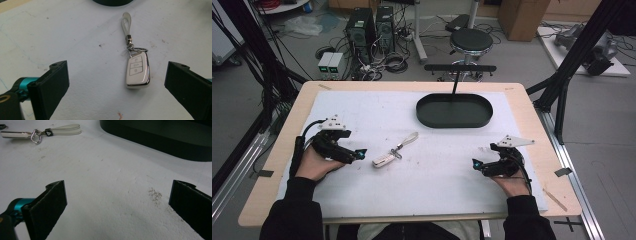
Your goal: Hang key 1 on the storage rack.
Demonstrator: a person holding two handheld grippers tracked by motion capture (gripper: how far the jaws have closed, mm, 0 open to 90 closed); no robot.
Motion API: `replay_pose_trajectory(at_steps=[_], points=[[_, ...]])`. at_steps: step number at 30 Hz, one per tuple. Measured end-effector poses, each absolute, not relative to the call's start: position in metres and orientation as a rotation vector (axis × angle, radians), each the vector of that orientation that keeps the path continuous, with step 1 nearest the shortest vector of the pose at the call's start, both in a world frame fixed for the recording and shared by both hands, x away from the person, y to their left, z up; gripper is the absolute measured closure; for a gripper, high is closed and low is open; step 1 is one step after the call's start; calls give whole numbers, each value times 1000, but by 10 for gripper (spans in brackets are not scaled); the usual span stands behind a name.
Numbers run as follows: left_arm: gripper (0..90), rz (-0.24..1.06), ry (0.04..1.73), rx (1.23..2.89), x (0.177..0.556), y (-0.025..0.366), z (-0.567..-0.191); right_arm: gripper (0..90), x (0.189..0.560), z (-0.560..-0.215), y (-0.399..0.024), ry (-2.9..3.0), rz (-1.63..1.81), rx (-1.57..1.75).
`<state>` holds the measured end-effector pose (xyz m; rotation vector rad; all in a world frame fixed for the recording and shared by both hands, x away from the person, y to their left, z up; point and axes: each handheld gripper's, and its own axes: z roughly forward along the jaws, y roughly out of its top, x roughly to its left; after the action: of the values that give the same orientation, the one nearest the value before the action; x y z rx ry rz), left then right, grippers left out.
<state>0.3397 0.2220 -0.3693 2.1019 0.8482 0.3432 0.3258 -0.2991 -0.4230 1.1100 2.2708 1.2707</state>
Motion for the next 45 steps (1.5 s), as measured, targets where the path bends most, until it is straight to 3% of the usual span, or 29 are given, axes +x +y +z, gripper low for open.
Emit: replay_pose_trajectory(at_steps=[20,45], points=[[62,322,805,2196,364,182,-369,7,327,-423,-299,2285,1278,1129],[99,195,796,2204,405,129,-382,7,328,-423,-300,2292,1281,1126]])
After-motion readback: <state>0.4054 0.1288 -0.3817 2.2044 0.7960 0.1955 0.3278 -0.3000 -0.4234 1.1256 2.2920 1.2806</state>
